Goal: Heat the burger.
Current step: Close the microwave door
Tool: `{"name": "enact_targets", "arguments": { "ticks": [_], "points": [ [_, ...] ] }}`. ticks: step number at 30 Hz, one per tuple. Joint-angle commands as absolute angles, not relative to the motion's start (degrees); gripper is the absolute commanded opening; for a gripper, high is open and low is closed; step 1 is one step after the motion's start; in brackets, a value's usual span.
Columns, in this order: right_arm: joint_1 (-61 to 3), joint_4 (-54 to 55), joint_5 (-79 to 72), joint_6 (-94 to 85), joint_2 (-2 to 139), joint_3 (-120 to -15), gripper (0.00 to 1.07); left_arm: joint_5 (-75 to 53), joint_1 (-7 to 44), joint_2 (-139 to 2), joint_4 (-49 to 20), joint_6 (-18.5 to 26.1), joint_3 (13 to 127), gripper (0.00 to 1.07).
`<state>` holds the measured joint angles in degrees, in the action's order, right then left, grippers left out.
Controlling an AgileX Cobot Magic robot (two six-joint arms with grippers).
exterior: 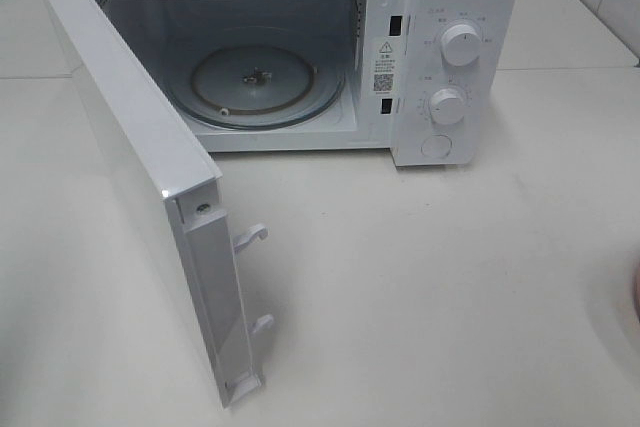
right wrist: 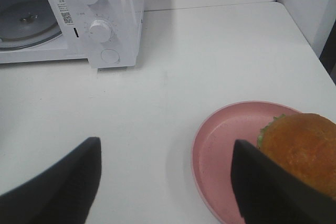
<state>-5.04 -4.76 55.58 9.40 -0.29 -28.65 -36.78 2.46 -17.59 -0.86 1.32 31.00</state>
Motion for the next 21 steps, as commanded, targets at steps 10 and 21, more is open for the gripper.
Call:
{"name": "enact_targets", "arguments": {
  "ticks": [10, 21],
  "points": [
    [-4.7, -4.6, 55.2, 9.7, -1.7, -28.2, 0.68, -10.0, 2.3, -27.9, -1.5, 1.2, 24.0, 0.00],
    [-4.7, -4.6, 55.2, 9.7, -1.7, -28.2, 0.68, 16.4, 2.3, -36.6, -1.5, 1.1, 14.4, 0.00]
  ]
}}
